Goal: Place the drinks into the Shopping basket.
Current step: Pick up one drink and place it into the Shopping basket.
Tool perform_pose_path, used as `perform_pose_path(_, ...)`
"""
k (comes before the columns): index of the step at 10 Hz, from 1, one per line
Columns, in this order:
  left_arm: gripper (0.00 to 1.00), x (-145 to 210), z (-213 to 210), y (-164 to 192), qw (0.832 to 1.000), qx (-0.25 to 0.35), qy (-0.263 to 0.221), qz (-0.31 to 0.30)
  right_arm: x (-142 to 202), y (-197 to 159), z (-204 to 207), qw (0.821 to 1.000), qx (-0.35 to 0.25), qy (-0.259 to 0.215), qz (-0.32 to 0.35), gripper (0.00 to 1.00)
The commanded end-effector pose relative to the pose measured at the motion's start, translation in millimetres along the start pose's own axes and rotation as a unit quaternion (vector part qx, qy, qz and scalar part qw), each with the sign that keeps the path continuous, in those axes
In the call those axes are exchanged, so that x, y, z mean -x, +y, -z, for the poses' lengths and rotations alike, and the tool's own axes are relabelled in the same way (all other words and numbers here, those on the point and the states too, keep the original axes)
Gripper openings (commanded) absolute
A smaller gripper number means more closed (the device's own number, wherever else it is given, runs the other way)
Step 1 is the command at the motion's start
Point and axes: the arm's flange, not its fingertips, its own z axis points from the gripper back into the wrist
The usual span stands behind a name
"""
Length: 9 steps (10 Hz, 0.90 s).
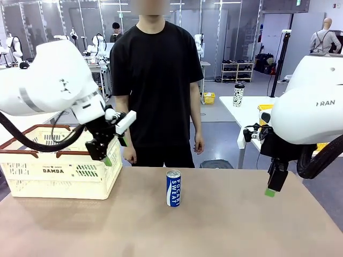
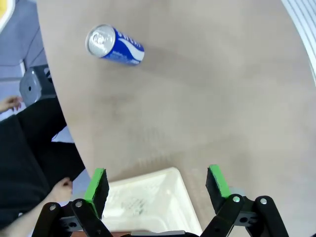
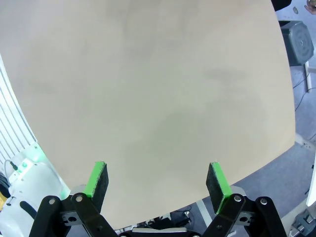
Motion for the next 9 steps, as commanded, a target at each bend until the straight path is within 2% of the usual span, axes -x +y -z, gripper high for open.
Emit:
perform_pose_path(1, 1.0, 3.3, 12.0, 17.6, 1.0, -0.009, -0.012, 0.003, 1.2, -0.3, -1.0, 1.0, 0.001, 0.004, 0.001, 1.0)
perform_pose_path(3, 1.0, -2.1, 12.7, 6.6, 1.0, 0.003, -0.003, 0.003, 1.2, -0.3, -1.0, 1.0, 0.001, 0.004, 0.001, 1.0)
perform_pose_path(9, 1.0, -2.7, 14.3, 12.1, 1.0, 0.002, -0.003, 0.005, 1.2, -0.3, -1.0, 1.0, 0.001, 0.004, 0.001, 1.0)
